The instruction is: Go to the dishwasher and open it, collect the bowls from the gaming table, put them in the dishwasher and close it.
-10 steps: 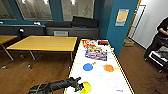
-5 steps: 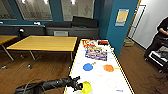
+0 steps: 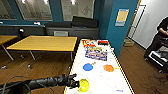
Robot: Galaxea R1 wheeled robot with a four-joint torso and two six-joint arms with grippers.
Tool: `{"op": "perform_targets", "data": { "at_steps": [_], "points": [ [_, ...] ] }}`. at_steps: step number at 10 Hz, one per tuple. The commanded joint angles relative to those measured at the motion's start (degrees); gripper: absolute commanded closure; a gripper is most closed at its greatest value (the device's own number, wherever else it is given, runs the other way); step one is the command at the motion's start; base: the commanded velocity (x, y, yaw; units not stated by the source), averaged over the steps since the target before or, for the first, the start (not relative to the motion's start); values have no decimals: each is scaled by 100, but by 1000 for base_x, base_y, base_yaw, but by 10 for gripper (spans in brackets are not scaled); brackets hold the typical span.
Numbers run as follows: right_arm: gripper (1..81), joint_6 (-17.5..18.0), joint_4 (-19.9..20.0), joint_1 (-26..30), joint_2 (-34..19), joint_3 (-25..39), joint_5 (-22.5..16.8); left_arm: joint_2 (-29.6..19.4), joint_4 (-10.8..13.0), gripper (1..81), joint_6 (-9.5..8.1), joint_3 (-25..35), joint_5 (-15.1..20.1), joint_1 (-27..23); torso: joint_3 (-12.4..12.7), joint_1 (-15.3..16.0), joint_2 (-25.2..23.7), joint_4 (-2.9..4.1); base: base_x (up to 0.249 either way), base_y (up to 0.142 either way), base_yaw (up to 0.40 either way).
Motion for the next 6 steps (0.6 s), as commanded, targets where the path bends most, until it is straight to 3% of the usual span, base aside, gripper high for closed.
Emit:
{"op": "perform_targets", "data": {
  "at_steps": [1, 4, 6],
  "points": [
    [811, -6, -135, 220, -373, 156, -408, -1168, 1065, 811, -224, 1376, 138, -188, 0, 0, 0, 0, 0, 0, 0],
    [811, -41, -302, 177, -356, 174, -532, -1819, 1698, 811, -241, 2009, 94, 567, 0, 0, 0, 0, 0, 0, 0],
    [811, -42, -417, 142, -338, 147, -664, -2163, 2270, 811, -268, 2274, 7, 1165, 0, 0, 0, 0, 0, 0, 0]
  ]
}}
